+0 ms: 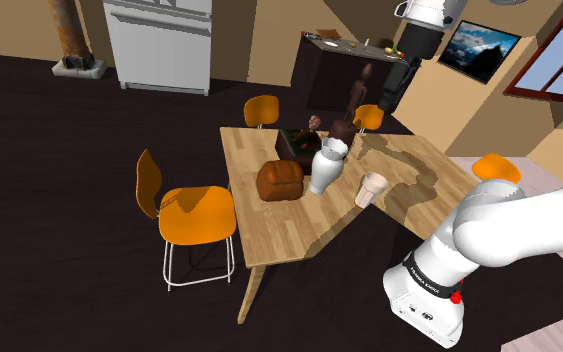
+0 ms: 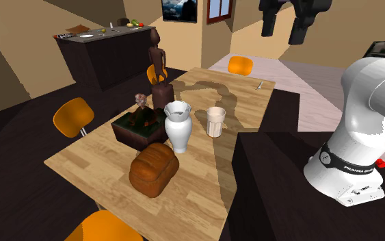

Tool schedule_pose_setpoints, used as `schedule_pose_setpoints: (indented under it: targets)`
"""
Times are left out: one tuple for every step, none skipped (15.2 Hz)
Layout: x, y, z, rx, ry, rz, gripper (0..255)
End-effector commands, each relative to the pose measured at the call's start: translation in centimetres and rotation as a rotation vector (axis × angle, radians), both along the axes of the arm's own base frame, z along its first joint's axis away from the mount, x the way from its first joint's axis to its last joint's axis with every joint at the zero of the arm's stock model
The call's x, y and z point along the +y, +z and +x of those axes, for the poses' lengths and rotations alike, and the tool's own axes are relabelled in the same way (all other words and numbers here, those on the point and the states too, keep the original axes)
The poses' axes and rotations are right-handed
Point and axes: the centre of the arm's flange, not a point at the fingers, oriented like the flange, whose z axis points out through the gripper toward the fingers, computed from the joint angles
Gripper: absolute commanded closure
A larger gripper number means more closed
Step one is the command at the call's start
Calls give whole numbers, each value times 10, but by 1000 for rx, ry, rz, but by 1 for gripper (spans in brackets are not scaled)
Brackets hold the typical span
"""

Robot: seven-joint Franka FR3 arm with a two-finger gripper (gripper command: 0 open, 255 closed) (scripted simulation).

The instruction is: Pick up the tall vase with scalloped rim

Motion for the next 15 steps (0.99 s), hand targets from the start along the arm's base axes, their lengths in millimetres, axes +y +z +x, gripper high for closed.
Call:
schedule_pose_setpoints:
  targets:
    - [0,0,0,0,0,0,0]
    - [-11,-7,4,-4,-1,5,0]
    - [-22,-15,8,-7,-1,11,0]
    - [-32,-22,12,-11,-2,16,0]
    - [-43,-30,16,-14,-2,21,0]
    - [-54,-37,20,-18,-3,27,0]
    - [-64,-45,24,-21,-3,32,0]
    - [-75,-53,28,-25,-4,38,0]
    - [-85,-60,33,-28,-4,43,0]
    - [-96,-68,37,-32,-5,48,0]
    - [-106,-76,41,-35,-5,54,0]
    - [-117,-84,45,-39,-6,59,0]
    - [-127,-92,49,-42,-6,64,0]
    - [-137,-99,54,-46,-7,70,0]
    - [-148,-107,58,-49,-7,75,0]
